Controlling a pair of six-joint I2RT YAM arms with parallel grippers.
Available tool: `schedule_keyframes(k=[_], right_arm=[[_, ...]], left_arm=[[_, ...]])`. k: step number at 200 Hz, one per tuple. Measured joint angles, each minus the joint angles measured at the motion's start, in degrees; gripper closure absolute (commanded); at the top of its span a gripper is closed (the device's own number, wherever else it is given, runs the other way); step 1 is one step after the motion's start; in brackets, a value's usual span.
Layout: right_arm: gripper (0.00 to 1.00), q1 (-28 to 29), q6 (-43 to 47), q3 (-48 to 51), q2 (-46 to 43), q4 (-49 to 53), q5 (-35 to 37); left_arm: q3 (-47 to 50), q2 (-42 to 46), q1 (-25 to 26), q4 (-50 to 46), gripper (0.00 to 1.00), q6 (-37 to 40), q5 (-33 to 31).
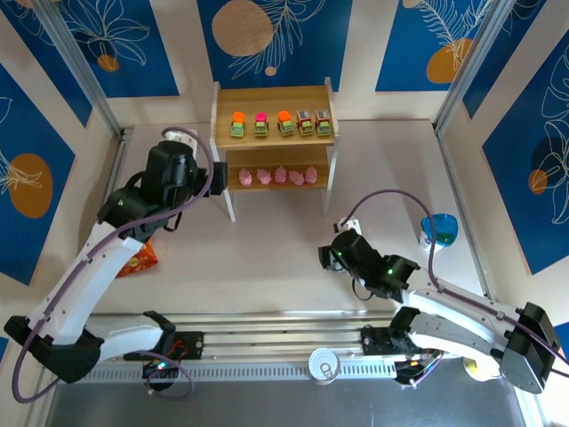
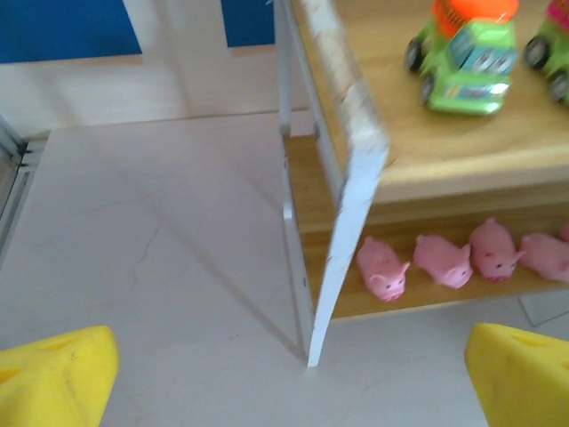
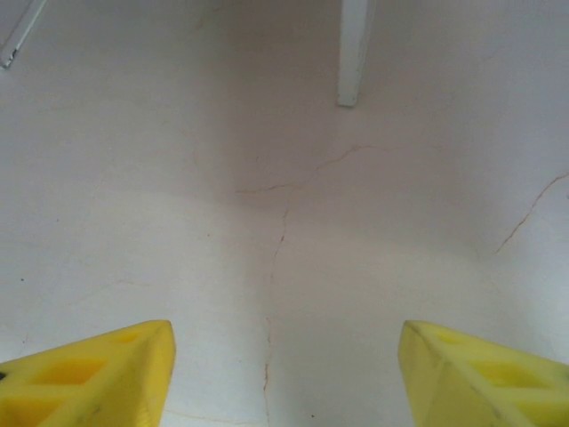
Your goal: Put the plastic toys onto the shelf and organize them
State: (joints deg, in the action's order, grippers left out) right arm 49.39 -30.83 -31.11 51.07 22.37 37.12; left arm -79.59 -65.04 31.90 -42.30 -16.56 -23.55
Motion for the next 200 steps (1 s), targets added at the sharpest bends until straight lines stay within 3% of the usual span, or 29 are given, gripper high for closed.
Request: schedule_keyframes(k=[57, 100, 156, 200], right_arm=[[0.21, -5.4, 0.0, -4.0, -2.2, 4.7, 2.2], [0.20, -11.2, 0.1, -7.5, -2.6, 7.5, 4.2], [0.19, -23.8, 0.3, -10.1, -0.4, 8.3, 1.7], [0.17, -29.6, 2.3, -10.3, 1.6, 5.9, -0.7]], left_arm=[[17.5, 10.0, -3.0, 5.5, 0.00, -1.5, -0.1], [24.9, 11.9, -7.4, 9.5, 0.00, -1.5, 0.7], [33.6, 13.3, -16.8, 15.7, 0.00, -0.6, 8.8], [36.8, 11.4, -19.5, 20.7, 0.00, 1.3, 13.2]])
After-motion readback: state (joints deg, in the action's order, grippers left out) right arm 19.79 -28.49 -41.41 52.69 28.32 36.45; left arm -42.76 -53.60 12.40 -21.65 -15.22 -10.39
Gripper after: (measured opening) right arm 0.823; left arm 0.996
